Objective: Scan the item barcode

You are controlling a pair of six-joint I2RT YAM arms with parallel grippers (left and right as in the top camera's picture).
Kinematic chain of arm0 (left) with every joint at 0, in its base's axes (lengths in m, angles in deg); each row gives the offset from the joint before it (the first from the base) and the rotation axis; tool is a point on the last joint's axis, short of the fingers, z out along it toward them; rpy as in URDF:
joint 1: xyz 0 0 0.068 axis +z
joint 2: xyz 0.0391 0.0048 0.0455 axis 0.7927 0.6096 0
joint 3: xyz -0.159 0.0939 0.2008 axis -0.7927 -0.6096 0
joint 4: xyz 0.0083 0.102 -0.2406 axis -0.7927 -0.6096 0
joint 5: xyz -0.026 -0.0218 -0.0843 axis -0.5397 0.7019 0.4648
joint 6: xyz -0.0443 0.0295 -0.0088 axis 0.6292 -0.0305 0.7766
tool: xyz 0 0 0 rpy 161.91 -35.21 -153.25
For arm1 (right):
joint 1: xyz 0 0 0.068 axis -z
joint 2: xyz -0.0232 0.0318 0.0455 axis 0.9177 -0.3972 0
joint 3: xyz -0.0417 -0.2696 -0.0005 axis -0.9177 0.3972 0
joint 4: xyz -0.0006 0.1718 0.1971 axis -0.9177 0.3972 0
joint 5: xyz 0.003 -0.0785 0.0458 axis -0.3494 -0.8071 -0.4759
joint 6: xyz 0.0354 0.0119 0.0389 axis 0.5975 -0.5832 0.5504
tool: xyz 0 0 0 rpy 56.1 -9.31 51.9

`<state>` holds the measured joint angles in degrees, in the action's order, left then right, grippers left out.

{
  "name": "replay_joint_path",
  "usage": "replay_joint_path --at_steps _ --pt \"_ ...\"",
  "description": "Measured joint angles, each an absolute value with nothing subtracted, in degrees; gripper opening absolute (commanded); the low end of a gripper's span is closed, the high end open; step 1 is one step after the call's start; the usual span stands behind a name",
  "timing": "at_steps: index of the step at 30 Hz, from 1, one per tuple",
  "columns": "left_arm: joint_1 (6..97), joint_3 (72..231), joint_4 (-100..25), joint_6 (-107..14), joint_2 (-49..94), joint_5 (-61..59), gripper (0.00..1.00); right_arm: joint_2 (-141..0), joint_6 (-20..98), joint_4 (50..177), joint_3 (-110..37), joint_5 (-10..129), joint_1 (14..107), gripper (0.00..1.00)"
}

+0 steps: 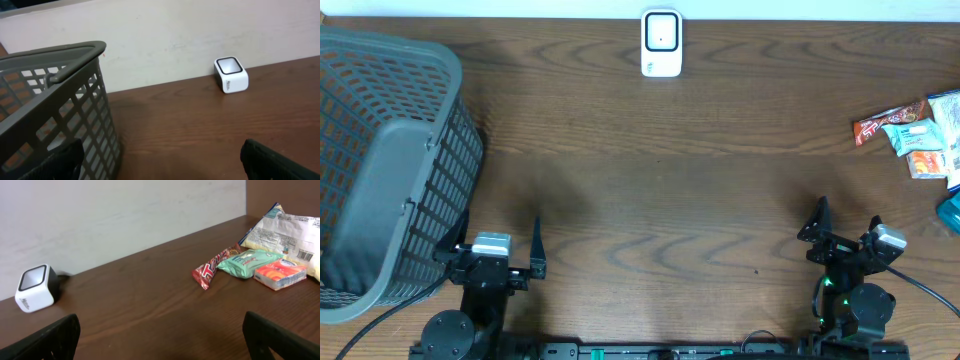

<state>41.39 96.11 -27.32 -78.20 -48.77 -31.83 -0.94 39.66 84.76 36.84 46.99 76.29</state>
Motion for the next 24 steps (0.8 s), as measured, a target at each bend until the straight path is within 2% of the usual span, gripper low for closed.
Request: replay_joint_path --at_steps 13,24 --pt "42.4 95.4 -27.2 -78.2 -48.8 -30.9 1.00 -0.9 39.7 84.8 36.8 47.0 76.3 0.99" --pt "51.7 79.3 -9.5 -78.2 -48.8 -26.7 1.00 -0.9 39.6 84.7 36.9 47.0 76.3 0.99"
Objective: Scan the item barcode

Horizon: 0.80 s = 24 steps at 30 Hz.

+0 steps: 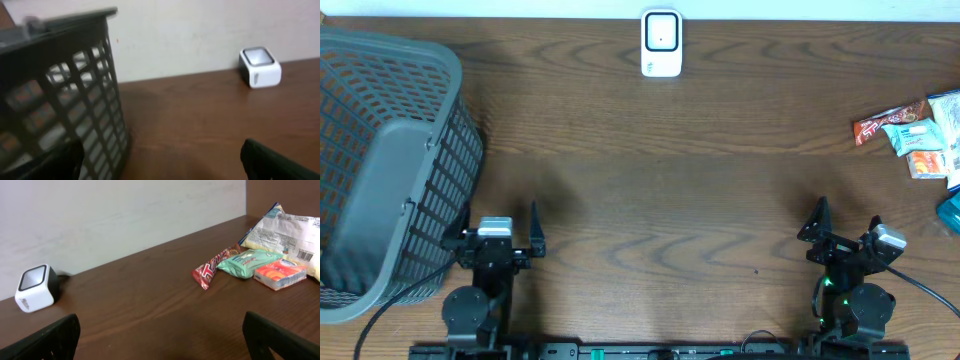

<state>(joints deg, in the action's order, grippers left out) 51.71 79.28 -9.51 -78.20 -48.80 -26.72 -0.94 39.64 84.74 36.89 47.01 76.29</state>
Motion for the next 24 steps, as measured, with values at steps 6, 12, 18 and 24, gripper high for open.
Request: replay_joint_path --at_steps 6,12,18,24 --pt "52.2 73.0 -4.6 -78.2 -48.9 -25.6 1.00 -0.9 39.6 84.7 36.9 47.0 76.3 0.99" --pt "54.0 72.6 -5.0 -78.2 -48.9 -25.6 1.00 -0.9 39.6 84.7 36.9 47.0 76.3 0.99" --pt "54.6 72.7 -5.0 -78.2 -48.9 -25.6 1.00 -0.9 39.6 84.7 36.9 47.0 76.3 0.99" --pt "54.6 72.7 -5.0 -78.2 -48.9 -25.6 1.00 -0.9 39.6 84.7 36.9 47.0 76.3 0.99"
